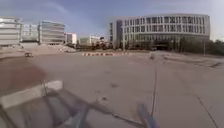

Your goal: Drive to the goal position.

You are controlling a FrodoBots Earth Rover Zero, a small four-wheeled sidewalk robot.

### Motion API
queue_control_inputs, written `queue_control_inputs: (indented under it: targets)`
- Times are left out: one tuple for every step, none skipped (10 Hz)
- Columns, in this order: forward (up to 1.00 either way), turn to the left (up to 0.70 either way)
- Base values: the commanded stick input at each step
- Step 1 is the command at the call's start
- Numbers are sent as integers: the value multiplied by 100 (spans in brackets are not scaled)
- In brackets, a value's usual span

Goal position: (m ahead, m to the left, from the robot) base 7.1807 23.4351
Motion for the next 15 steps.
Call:
queue_control_inputs:
  targets:
    - [70, 14]
    - [70, 14]
    - [70, 14]
    - [70, 14]
    - [70, 14]
    - [70, 14]
    - [70, 14]
    - [70, 14]
    - [70, 14]
    - [70, 14]
    - [70, 14]
    - [70, 14]
    - [70, 14]
    - [70, 14]
    - [70, 14]
